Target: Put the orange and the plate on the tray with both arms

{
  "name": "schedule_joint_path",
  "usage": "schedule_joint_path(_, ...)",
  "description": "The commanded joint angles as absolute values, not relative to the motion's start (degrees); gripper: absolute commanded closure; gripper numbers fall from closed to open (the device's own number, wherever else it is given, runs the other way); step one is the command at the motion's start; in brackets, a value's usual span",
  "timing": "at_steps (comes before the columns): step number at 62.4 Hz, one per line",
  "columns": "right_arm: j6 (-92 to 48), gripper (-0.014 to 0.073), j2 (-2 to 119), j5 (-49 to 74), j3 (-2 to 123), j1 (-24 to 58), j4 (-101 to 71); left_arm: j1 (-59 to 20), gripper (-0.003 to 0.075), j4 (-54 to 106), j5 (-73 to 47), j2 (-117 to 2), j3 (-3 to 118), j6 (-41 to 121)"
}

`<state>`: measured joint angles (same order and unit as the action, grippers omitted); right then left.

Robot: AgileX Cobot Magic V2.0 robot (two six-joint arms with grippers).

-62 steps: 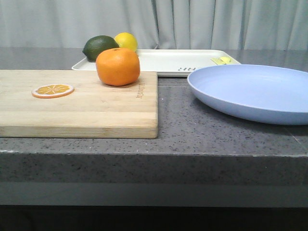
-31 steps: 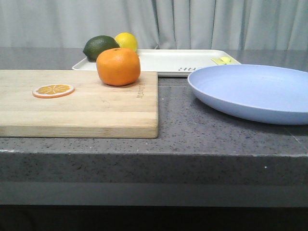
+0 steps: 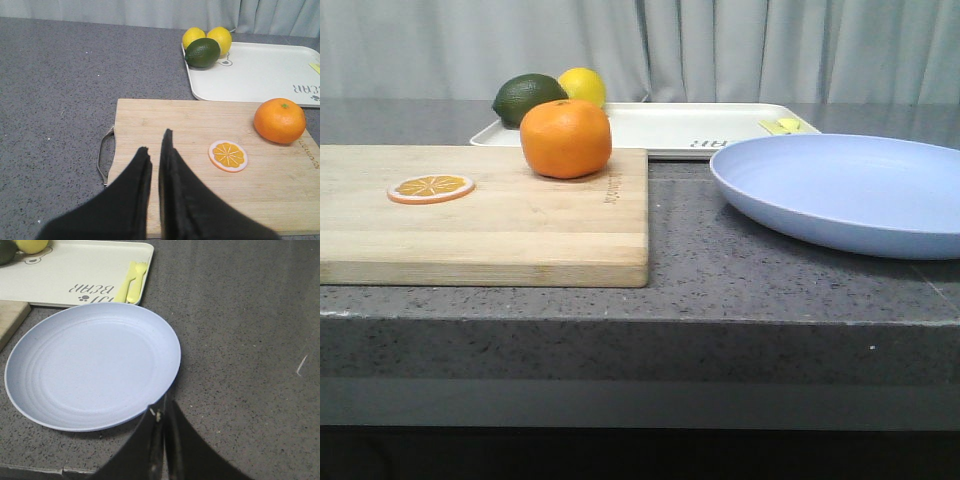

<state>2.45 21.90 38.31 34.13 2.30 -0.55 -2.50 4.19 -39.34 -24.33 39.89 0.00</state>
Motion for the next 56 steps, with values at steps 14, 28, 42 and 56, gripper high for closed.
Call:
schedule_joint_path(14, 1.2, -0.0017, 22.8, 34.7, 36.1, 2.4, -0.3, -2.4, 0.0115, 4.5, -35.0, -25.3, 41.3, -0.5)
schedule_joint_path(28, 1.2, -0.0020, 22.8, 35.7, 36.1, 2.4, -0.3, -3.8, 0.0113, 6.1, -34.9, -27.5, 42.2, 1.6)
schedule_joint_path(42, 1.2, -0.0020, 22.8, 36.0, 36.1, 2.4, -0.3, -15.1, 0.0113, 6.6, -34.6, -35.5, 45.2, 4.7)
schedule_joint_path(56, 1.2, -0.0020, 22.8, 36.6, 36.1, 2.4, -0.3, -23.3, 0.0113, 6.0, -32.8, -48.2, 50.7, 5.9)
